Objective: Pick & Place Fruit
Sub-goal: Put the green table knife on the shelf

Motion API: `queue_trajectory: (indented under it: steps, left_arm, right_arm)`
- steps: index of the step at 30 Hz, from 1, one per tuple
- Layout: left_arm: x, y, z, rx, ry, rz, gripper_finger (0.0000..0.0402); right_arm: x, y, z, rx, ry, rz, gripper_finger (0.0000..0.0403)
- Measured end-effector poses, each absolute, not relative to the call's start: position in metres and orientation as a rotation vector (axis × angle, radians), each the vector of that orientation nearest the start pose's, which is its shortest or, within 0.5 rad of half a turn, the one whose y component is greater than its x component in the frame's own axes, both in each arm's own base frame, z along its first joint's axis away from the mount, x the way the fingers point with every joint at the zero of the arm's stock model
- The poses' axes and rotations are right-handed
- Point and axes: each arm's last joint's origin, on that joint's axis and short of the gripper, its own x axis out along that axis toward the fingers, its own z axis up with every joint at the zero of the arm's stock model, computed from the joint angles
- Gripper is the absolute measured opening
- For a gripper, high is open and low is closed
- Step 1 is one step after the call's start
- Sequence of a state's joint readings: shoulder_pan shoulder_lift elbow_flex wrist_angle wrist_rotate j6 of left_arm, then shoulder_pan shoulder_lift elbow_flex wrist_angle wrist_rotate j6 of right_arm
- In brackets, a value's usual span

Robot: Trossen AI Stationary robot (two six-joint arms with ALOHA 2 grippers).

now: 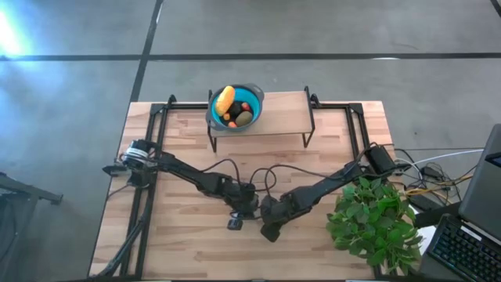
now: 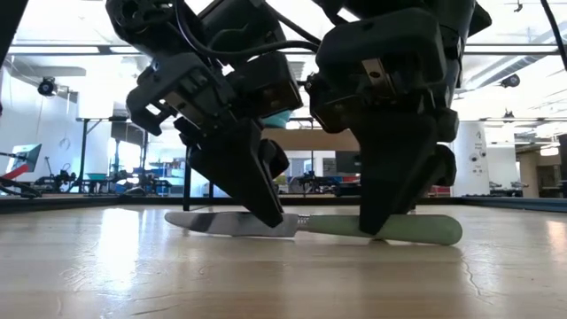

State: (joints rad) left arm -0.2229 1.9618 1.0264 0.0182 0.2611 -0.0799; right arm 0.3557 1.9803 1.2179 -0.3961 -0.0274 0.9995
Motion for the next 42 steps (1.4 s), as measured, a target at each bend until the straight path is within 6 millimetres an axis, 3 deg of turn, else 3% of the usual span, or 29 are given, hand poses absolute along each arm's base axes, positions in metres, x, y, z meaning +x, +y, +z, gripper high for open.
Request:
queue_trajectory:
  steps: [11,21,42]
  left_arm:
    - [0.359,-0.09,0.109,-0.101,0.972,-0.439,0.0001]
    - [0.359,-0.089,0.121,-0.111,0.937,-0.456,0.0001]
    - [0.341,-0.072,0.168,-0.022,0.926,-0.436,0.0]
  right_arm:
    - [0.357,0.132,0.147,0.689,1.157,-0.243,0.0168]
    - [0.349,0.13,0.176,0.699,1.124,-0.213,0.0195]
    - [0.332,0.124,0.231,0.663,0.995,-0.104,0.0141]
